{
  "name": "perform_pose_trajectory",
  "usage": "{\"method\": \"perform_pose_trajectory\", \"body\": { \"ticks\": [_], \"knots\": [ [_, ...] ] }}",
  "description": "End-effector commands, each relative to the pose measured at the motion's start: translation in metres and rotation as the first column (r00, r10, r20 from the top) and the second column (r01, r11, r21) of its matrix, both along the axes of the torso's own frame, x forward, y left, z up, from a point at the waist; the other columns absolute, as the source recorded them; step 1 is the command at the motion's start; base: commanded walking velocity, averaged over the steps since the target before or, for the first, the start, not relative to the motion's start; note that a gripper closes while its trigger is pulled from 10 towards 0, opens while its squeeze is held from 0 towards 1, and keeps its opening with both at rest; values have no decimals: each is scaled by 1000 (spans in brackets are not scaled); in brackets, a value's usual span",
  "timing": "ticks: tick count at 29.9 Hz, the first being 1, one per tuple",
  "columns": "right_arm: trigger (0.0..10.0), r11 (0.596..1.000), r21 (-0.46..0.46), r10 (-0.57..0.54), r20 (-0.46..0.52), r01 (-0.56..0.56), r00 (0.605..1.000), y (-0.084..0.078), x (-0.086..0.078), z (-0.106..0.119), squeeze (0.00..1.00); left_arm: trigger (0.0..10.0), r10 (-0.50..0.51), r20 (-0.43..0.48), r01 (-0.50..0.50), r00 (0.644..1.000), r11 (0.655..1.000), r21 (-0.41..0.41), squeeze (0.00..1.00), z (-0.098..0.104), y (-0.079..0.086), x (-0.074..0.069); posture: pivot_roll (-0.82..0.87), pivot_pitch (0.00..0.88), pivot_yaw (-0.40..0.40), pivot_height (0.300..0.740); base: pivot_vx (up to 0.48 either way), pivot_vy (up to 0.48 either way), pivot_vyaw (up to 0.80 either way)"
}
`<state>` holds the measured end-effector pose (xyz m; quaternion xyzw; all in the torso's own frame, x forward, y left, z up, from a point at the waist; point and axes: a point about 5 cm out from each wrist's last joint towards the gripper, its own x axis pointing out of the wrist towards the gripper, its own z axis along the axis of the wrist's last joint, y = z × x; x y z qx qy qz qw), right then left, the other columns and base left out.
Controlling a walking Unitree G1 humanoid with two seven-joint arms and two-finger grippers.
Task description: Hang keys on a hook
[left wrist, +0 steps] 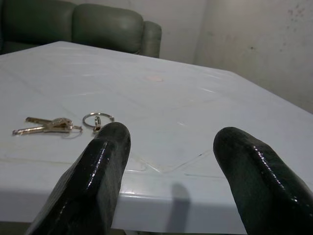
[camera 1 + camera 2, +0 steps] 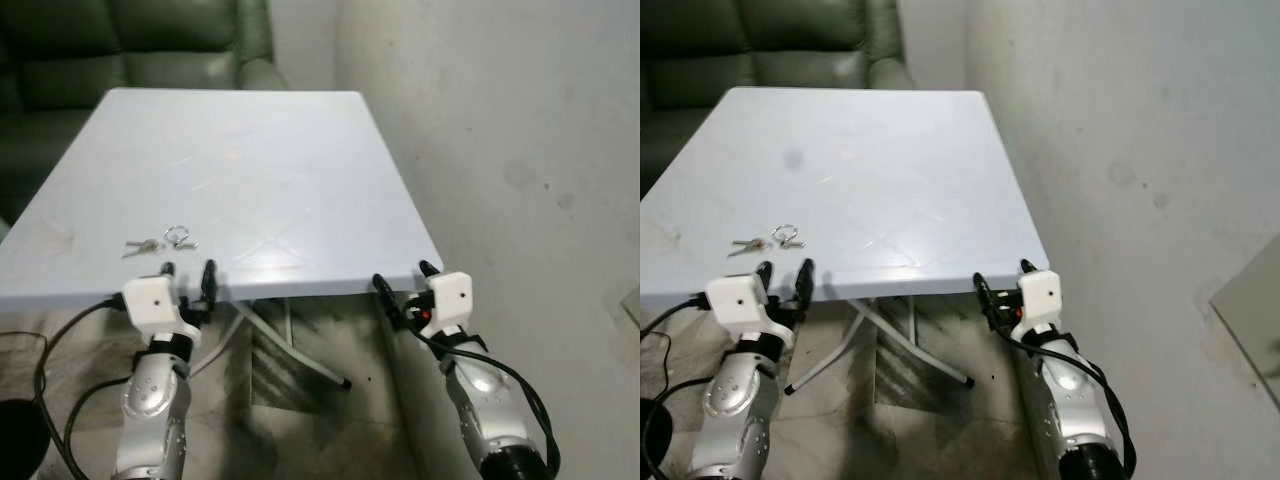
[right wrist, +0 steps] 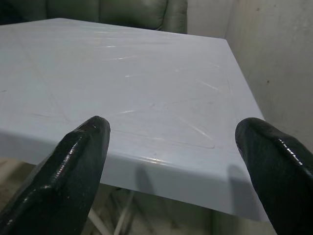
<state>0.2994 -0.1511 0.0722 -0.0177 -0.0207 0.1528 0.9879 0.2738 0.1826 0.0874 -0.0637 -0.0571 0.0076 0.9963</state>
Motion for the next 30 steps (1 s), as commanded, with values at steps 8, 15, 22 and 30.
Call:
{"method": "perform_pose_trajectory", "body": {
  "ticks": [8,15,22,30],
  "knots": [
    [10000,1000,15,0,7,0,1000,0,0,3,0,10000,3,-2,-2,1000,1000,7,0,3,3,1,-68,32,-50,740,0,0,0],
    [10000,1000,-10,0,6,0,1000,-1,0,3,0,10000,-1,-6,1,1000,1000,-5,0,3,3,1,-70,41,-49,740,0,0,114],
    [10000,1000,-6,1,2,-1,1000,-1,0,3,0,10000,1,-8,-1,1000,1000,-8,0,3,3,1,-70,43,-48,740,0,0,800],
    [10000,999,37,-7,4,7,1000,0,-1,3,0,10000,4,-7,-4,1000,1000,5,0,4,4,2,-70,45,-48,740,0,0,600]
  ]
}}
